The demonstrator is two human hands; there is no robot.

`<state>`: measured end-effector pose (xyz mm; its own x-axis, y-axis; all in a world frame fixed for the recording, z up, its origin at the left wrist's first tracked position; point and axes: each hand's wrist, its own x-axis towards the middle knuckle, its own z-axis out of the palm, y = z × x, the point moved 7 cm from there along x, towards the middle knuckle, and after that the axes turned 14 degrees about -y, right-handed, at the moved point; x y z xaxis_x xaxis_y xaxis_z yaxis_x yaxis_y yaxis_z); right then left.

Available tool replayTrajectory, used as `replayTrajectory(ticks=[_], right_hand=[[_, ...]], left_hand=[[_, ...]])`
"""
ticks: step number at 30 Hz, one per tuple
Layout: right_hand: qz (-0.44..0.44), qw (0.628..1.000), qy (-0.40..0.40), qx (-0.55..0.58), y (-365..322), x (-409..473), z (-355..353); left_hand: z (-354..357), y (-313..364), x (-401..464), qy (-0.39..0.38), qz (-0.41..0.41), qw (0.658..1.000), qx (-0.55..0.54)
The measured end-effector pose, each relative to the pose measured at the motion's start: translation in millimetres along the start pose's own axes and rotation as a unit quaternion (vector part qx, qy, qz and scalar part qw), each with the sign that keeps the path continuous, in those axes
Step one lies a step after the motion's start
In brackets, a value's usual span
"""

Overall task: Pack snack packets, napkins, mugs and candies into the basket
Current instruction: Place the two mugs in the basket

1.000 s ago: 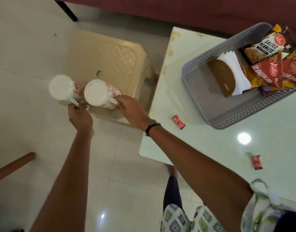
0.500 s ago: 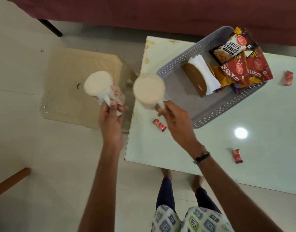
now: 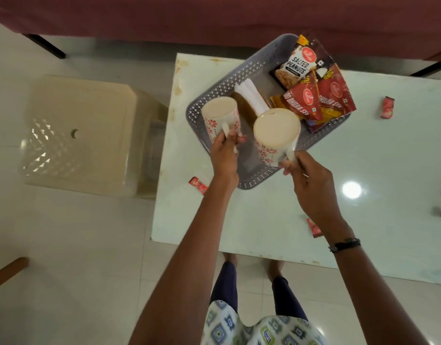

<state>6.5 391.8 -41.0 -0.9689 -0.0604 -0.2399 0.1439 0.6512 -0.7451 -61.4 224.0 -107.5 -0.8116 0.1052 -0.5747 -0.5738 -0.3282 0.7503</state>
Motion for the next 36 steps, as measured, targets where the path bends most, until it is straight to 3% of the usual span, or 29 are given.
replayTrajectory(ticks=[6,12,15,20,25,29,36], right_hand=[[-0.016,0.999,0.002,0.029,4.6,5.5,4.2],[-0.024,0.999,-0.012,0.029,7.7,22.2,18.4],[-0.021,0.999,-0.031,0.037,9.7,29.6,27.3],[-0.02,0.996,-0.056,0.059,15.1,44.1,48.0],[-0.006,0.994,-0.079,0.07,20.3,48.5,62.6],[-0.012,0.994,-0.107,0.021,25.1,48.0,70.7],[0.058,0.973,-0.158,-0.156,30.5,58.3,85.4]], left_hand=[[7.3,-11.4,15.1,0.014,0.029,0.992,0.119],[-4.1,-9.1,24.8,0.118,-0.006,0.97,0.211],[-15.0,-12.9,28.6,0.156,-0.05,0.962,0.217],[-20.9,-18.3,22.4,0.153,-0.097,0.964,0.195],[-16.0,-9.0,-3.6,0.138,-0.072,0.969,0.191],[-15.9,-6.3,-8.0,0.123,-0.034,0.948,0.292],[-7.5,-6.6,-15.1,0.099,-0.003,0.924,0.37]])
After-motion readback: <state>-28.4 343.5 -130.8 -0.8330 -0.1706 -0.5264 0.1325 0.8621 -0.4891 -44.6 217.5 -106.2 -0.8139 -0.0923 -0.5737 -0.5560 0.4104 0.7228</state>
